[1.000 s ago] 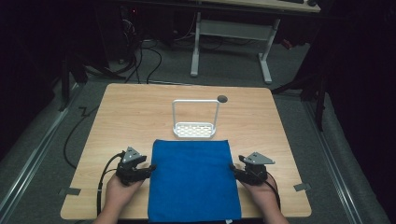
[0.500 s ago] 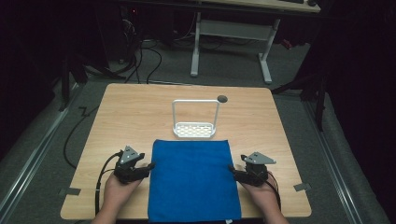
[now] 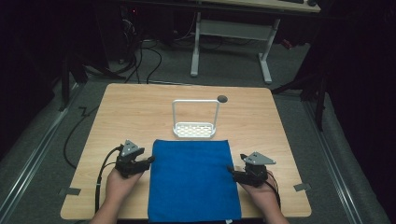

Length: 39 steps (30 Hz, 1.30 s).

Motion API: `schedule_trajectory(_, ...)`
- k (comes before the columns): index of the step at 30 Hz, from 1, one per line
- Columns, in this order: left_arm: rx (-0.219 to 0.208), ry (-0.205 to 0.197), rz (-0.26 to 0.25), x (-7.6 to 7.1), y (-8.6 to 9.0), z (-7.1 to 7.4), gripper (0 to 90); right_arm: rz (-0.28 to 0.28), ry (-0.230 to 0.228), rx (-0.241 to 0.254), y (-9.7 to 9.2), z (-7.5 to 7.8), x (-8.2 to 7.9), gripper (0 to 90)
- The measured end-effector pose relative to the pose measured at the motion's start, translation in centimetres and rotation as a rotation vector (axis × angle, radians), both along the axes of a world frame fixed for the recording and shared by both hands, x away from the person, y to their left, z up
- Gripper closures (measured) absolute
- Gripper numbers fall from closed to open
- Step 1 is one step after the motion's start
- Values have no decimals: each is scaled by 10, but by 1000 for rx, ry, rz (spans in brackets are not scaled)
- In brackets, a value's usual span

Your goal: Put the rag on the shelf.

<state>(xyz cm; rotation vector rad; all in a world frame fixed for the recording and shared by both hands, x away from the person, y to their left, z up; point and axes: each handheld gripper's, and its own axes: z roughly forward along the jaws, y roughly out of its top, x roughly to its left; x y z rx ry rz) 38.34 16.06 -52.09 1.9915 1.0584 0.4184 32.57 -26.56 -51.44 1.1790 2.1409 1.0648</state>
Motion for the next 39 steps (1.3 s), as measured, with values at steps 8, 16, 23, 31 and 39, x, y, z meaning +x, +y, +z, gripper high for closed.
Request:
schedule_trajectory(8, 42, 10, 23, 23, -10, -2, 452, 7, 11, 5, -2, 1, -1, 269)
schedule_trajectory(16, 57, 25, 25, 44, -22, -2, 559, 6, 16, 3, -2, -1, 0, 282)
schedule_trajectory(23, 84, 38, 29, 55, -31, -11, 608, 9, 25, 3, -1, -1, 0, 291)
schedule_trajectory(31, 87, 32, 25, 61, -34, -11, 708, 12, 32, -1, -1, -3, 1, 297)
schedule_trajectory(39, 38, 51, 10, 60, -30, -12, 824, 23, 26, -19, 3, -5, 2, 334)
